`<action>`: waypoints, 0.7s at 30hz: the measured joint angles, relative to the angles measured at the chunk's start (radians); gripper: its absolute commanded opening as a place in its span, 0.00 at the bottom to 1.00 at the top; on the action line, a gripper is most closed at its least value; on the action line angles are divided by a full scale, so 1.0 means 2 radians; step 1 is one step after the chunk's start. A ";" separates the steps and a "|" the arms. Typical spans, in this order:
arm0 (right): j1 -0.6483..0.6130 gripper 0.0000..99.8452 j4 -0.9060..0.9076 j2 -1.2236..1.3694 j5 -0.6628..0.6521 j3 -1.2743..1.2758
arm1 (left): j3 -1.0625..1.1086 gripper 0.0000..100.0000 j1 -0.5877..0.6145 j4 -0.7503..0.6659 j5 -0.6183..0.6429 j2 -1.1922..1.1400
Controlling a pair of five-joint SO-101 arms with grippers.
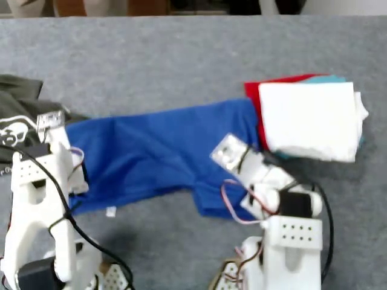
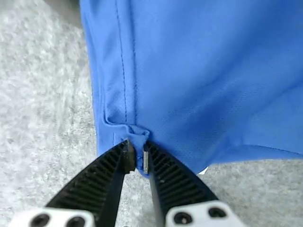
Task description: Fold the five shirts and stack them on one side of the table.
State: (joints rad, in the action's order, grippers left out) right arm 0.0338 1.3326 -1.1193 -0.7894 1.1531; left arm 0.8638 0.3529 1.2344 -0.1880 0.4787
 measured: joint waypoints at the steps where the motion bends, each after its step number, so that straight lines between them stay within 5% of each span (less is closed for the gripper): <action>1: 0.000 0.00 0.000 0.000 0.000 0.000 | 0.000 0.02 0.000 -0.001 0.000 0.000; 13: 0.009 0.00 0.000 0.000 -0.030 0.011 | 0.000 0.02 -0.001 -0.003 -0.001 0.000; 21: 0.008 0.04 0.001 0.000 -0.043 0.011 | -0.003 0.17 -0.005 0.047 -0.045 0.001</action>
State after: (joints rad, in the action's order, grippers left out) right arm 0.0506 1.3341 -1.1193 -0.8753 1.1745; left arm 0.8577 0.3437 1.3280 -0.2785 0.4803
